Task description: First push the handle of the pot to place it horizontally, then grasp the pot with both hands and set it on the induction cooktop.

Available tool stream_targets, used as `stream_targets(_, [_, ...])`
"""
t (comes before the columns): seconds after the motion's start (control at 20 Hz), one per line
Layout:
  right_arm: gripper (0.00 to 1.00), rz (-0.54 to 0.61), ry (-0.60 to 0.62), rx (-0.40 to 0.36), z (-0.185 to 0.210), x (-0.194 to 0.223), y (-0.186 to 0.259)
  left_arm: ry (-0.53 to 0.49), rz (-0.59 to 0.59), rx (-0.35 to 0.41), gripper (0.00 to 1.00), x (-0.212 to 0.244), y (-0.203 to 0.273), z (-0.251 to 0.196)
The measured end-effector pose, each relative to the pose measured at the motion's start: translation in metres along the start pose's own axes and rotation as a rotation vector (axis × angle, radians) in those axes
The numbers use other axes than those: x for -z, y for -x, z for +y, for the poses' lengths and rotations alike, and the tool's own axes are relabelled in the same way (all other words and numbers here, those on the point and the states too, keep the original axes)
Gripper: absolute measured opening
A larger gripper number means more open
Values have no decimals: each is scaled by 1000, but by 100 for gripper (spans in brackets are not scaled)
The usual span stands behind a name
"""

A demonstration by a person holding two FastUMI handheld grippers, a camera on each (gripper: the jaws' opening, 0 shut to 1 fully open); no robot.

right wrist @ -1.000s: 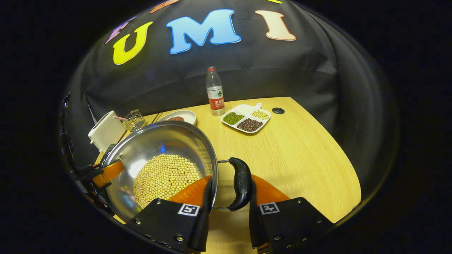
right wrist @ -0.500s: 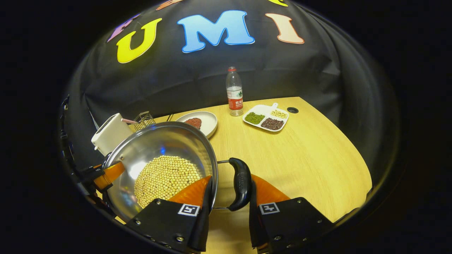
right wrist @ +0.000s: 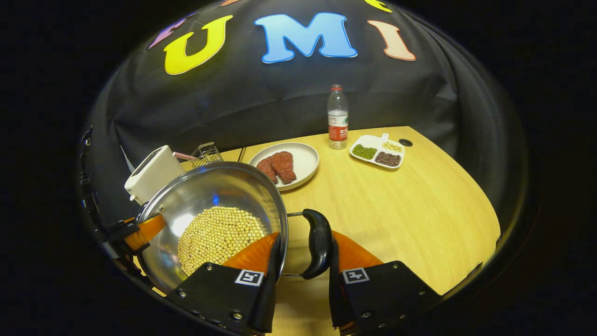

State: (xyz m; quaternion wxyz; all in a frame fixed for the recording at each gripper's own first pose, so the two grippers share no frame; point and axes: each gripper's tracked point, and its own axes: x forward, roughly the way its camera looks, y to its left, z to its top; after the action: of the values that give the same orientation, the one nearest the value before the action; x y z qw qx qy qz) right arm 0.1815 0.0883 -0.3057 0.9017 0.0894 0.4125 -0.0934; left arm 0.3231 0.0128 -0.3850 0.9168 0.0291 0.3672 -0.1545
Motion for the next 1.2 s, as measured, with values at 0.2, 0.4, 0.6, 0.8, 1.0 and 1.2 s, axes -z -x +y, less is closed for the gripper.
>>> stream_targets(0.2, [47, 0, 12, -25, 35, 0, -8, 14, 7, -24, 65, 4, -3, 40])
stream_targets(0.4, [47, 16, 14, -37, 57, 8, -13, 17, 18, -45, 65, 10, -5, 66])
stream_targets(0.6, [47, 29, 20, -45, 69, 15, -18, 20, 17, -59, 69, 14, -5, 82])
stream_targets(0.8, [53, 19, 18, -92, 80, 13, -20, 48, -3, -90, 70, 16, -4, 92])
stream_targets(1.0, [98, -124, 11, -111, 66, -27, 4, -2, -196, -114, 94, -45, 38, 83])
stream_targets(1.2, [99, -223, 29, -86, 20, -52, 37, -30, -350, -97, 97, -95, 84, 34])
